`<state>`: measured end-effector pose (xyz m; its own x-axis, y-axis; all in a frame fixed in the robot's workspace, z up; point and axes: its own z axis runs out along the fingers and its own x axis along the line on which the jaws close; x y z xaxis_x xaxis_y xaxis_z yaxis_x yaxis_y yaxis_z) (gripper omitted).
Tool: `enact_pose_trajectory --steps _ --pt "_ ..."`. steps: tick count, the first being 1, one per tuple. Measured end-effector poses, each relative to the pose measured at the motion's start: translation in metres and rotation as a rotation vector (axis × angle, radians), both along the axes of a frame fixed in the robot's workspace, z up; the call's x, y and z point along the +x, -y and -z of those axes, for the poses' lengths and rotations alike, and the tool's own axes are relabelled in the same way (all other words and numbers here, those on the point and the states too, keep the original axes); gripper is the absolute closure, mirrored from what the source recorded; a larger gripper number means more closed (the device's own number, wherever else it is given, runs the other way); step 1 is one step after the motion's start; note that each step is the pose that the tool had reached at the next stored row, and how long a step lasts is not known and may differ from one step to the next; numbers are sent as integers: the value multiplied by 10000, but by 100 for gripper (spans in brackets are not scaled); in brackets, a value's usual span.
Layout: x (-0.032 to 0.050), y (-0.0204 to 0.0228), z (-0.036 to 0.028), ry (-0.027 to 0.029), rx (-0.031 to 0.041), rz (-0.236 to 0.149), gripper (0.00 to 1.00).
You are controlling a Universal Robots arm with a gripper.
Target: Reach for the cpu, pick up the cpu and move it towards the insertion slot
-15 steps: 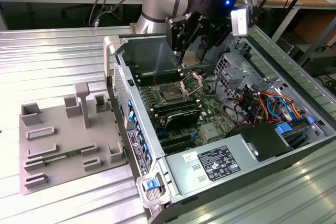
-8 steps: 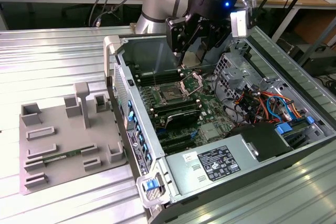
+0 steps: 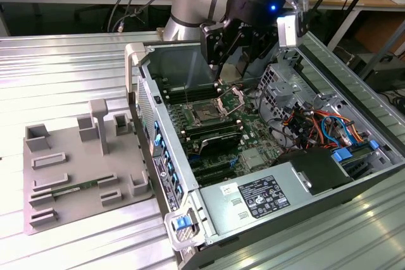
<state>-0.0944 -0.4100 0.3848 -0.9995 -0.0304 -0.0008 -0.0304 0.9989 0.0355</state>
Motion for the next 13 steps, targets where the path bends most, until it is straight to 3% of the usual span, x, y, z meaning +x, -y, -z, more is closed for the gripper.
enact_pose_trajectory --steps 13 --pt "6 0 40 0 0 0 45"
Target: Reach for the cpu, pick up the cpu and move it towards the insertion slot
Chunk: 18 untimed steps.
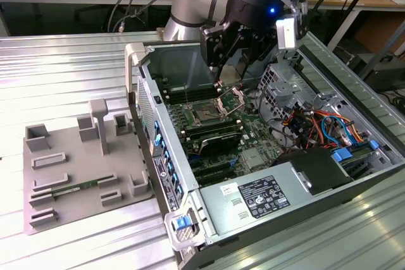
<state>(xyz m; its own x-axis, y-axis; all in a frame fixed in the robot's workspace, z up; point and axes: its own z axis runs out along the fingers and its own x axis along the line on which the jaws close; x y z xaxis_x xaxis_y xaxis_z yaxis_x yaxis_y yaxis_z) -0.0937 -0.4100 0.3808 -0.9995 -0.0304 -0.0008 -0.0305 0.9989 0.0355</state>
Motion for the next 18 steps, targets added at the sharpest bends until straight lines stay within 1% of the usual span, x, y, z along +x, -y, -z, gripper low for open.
enact_pose_trajectory --steps 18 --pt "10 0 45 0 0 0 45"
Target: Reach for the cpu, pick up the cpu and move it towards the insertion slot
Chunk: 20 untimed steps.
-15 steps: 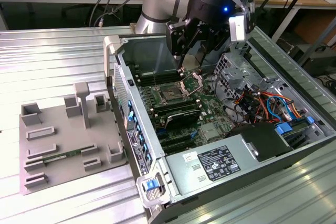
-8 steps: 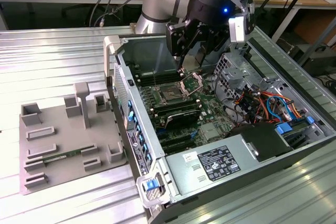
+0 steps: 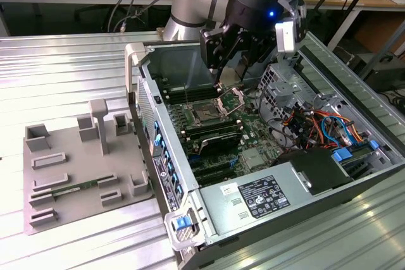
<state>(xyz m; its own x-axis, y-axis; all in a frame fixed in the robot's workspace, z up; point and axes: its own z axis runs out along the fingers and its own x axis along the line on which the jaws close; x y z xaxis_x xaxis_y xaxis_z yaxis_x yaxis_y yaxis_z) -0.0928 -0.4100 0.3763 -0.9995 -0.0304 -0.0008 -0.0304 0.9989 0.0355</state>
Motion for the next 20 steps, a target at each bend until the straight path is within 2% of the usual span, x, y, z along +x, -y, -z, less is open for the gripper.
enact_pose_trajectory --steps 20 --pt "14 0 60 0 0 0 45"
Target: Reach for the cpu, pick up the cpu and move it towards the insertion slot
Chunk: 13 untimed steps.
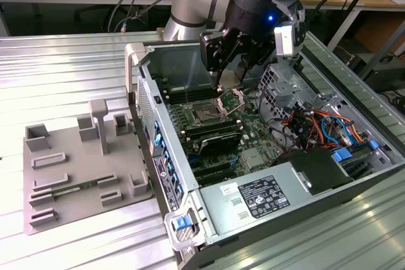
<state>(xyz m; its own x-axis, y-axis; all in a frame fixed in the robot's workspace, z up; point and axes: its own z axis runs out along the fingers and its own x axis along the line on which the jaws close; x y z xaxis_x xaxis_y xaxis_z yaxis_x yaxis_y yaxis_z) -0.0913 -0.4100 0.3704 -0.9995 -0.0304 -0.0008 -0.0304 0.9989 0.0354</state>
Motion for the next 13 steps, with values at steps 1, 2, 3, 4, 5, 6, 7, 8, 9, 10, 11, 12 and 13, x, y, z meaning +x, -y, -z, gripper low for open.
enact_pose_trajectory --steps 1,2,3,4,5,6,7,8,9,10,11,12,13 --pt "1 0 2 0 0 0 45" --pt "2 0 5 0 0 0 45" --pt "3 0 8 0 0 0 45" --pt "4 0 13 0 0 0 45" --pt "5 0 16 0 1 0 45" --pt "5 0 19 0 1 0 45" --pt "6 0 22 0 0 0 45" --pt "7 0 24 0 0 0 45" --pt "7 0 26 0 0 0 45" --pt "8 0 31 0 1 0 45" --pt "8 0 33 0 1 0 45" --pt "9 0 35 0 1 0 45" --pt "9 0 37 0 1 0 45"
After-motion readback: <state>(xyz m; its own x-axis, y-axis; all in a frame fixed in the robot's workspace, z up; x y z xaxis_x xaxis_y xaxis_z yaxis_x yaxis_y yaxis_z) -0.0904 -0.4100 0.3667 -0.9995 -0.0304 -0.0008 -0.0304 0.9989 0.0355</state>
